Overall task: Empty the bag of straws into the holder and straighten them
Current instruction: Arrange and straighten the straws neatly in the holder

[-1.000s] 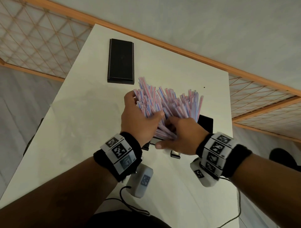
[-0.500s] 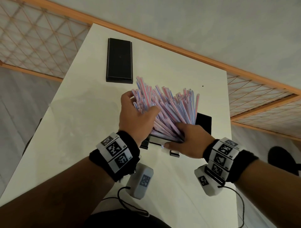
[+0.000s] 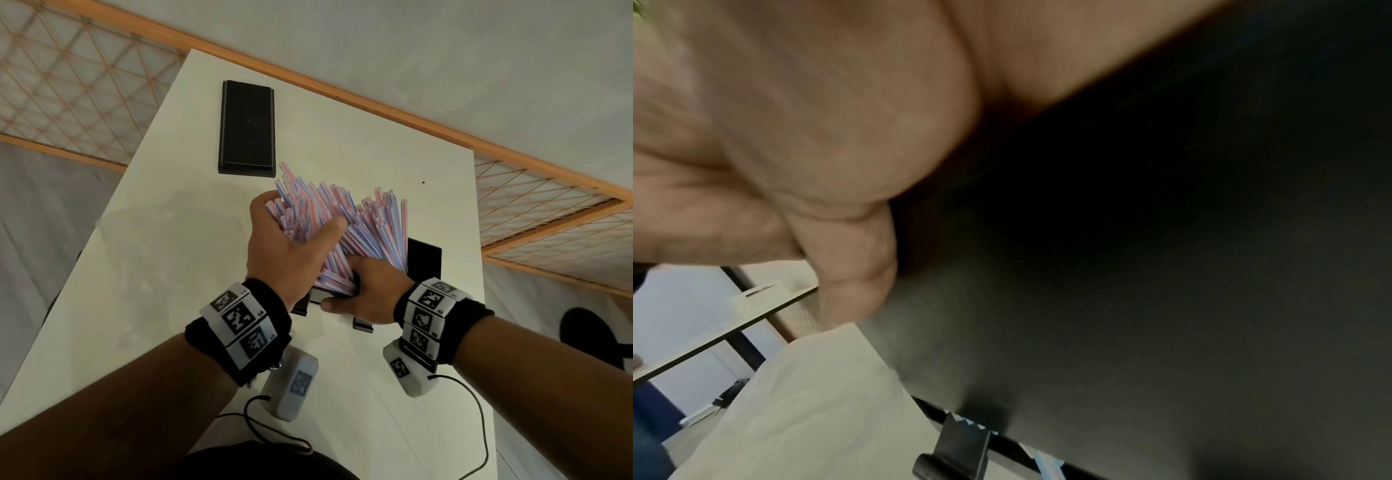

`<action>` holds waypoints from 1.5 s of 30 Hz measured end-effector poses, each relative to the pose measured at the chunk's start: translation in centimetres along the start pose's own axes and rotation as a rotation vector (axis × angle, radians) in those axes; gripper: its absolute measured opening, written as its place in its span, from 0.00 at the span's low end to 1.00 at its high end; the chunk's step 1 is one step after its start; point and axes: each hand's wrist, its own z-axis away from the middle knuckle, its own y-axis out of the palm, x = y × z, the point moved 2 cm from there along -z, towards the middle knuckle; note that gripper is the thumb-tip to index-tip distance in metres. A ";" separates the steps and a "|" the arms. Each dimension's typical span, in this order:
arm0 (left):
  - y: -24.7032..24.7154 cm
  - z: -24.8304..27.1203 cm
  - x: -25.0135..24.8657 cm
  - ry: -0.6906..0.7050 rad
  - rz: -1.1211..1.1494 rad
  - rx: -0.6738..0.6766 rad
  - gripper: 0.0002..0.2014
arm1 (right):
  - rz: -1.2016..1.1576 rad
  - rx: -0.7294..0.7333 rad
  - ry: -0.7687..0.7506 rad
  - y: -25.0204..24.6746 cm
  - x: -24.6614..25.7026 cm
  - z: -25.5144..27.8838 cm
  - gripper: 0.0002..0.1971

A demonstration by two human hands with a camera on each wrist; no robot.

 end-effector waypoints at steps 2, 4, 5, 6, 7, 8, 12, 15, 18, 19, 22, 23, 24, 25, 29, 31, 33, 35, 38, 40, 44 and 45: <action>0.0 0.0 0.0 -0.002 -0.035 0.006 0.41 | 0.010 0.028 -0.025 0.0 0.2 -0.2 0.19; 0.1 -0.2 0.2 -0.012 -0.064 -0.003 0.44 | 0.008 0.023 -0.054 0.0 0.1 -0.4 0.44; 0.1 -0.4 0.2 -0.012 -0.077 -0.002 0.45 | -0.014 0.013 -0.066 0.0 0.0 -0.5 0.50; 0.1 -0.6 0.2 -0.008 -0.094 0.010 0.45 | -0.057 0.011 -0.082 0.1 0.1 -0.7 0.52; 0.1 -0.8 0.2 -0.005 -0.114 0.028 0.45 | -0.102 0.016 -0.081 0.2 0.0 -1.0 0.51; 0.1 -0.9 0.2 -0.004 -0.130 0.039 0.45 | -0.130 0.015 -0.070 0.4 -0.3 -1.3 0.46; -0.1 -0.3 -0.2 0.013 -0.139 -0.025 0.48 | -0.158 0.032 -0.005 0.6 -0.7 -1.5 0.31; -0.2 0.2 -0.5 0.017 -0.126 -0.028 0.48 | -0.196 -0.013 -0.046 0.3 -0.9 -1.4 0.30; -0.4 0.3 -0.7 -0.014 -0.109 -0.065 0.48 | -0.207 -0.123 -0.080 -0.1 -0.9 -1.2 0.37; -0.6 0.3 -0.8 -0.013 -0.119 -0.071 0.48 | -0.203 -0.164 -0.080 -0.2 -0.9 -1.0 0.39; -0.8 0.5 -0.5 0.019 -0.211 -0.052 0.42 | -0.115 -0.234 -0.077 0.1 -0.9 -0.3 0.39; -0.8 0.6 -0.3 0.029 -0.246 -0.044 0.41 | -0.073 -0.241 -0.078 0.3 -0.9 0.2 0.35; -0.9 0.7 -0.2 0.039 -0.273 -0.037 0.42 | -0.039 -0.263 -0.089 0.6 -1.0 0.7 0.32; -0.9 0.7 -0.1 0.050 -0.288 -0.032 0.43 | -0.017 -0.308 -0.108 0.8 -1.1 1.3 0.30; -0.8 0.7 0.2 0.033 -0.217 -0.047 0.46 | 0.015 -0.595 -0.187 1.9 -1.4 4.0 0.27; -0.6 0.7 0.1 -0.012 -0.130 -0.061 0.45 | 0.009 -0.536 -0.248 2.7 -1.3 4.0 0.22; -0.2 0.8 -0.2 -0.034 -0.061 -0.063 0.43 | 0.026 -0.343 -0.183 3.3 -1.5 3.4 0.22; -0.1 0.9 -0.6 -0.049 0.036 -0.074 0.39 | 0.088 -0.270 -0.076 3.7 -1.9 2.7 0.22; -0.2 0.8 -0.5 -0.070 0.119 -0.083 0.33 | 0.105 -0.227 -0.033 3.5 -1.9 2.0 0.23; -0.2 0.7 -0.4 -0.085 0.146 -0.078 0.29 | 0.083 -0.161 -0.029 2.9 -1.8 1.7 0.22; -0.1 0.6 -0.6 -0.119 0.192 -0.057 0.33 | 0.093 -0.054 0.050 1.8 -1.5 1.0 0.23; -0.1 0.6 -0.6 -0.121 0.193 -0.056 0.35 | 0.055 -0.031 0.043 1.6 -1.2 0.8 0.22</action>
